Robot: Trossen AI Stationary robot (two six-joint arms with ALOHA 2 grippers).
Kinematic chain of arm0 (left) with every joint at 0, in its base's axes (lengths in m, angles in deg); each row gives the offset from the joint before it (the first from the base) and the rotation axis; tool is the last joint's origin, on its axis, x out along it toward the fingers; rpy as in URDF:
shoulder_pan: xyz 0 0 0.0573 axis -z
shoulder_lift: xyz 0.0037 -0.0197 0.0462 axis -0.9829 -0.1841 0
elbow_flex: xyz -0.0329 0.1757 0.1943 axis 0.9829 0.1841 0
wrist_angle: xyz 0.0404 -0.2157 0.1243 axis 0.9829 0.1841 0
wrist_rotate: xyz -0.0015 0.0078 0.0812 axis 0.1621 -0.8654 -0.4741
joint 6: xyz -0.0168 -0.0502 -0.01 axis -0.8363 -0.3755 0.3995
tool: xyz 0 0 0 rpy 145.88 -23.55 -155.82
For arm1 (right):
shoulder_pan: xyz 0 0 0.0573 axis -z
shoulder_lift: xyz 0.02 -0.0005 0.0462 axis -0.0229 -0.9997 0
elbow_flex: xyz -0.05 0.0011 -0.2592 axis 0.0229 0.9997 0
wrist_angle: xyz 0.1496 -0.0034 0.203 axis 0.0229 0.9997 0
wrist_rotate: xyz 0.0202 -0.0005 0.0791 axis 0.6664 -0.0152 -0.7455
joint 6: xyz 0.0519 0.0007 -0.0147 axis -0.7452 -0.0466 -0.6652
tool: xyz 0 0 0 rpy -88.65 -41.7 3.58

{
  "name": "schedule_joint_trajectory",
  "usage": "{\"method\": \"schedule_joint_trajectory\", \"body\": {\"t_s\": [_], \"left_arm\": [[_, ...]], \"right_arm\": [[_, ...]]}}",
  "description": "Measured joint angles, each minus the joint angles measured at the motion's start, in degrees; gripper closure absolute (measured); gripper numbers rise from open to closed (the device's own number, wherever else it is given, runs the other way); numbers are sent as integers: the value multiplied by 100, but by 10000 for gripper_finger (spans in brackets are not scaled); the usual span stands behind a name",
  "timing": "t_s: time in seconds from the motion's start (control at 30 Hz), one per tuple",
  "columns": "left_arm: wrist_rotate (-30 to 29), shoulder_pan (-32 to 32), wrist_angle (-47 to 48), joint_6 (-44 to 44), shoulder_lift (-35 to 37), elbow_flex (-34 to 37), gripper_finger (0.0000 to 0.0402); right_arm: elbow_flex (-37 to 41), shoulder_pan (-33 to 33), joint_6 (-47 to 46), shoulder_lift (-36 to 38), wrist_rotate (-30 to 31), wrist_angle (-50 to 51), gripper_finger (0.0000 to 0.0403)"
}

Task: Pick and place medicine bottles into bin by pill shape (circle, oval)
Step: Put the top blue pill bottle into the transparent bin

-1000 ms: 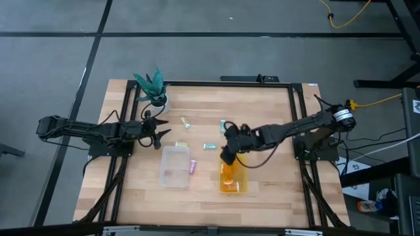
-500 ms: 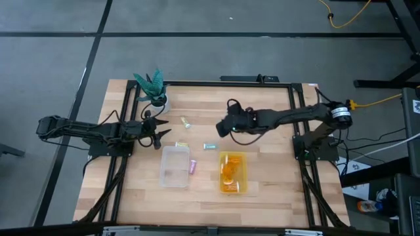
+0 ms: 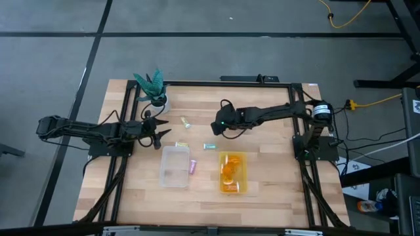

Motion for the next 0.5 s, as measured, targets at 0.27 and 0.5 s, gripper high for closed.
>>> {"method": "schedule_joint_trajectory", "body": {"t_s": [0.27,0.5], "left_arm": [[0,1,0,0,0,0,211],[0,1,0,0,0,1,211]], "right_arm": [[0,208,-64,-530,-537,-2,146],[0,396,543,-604,-462,40,146]]}}
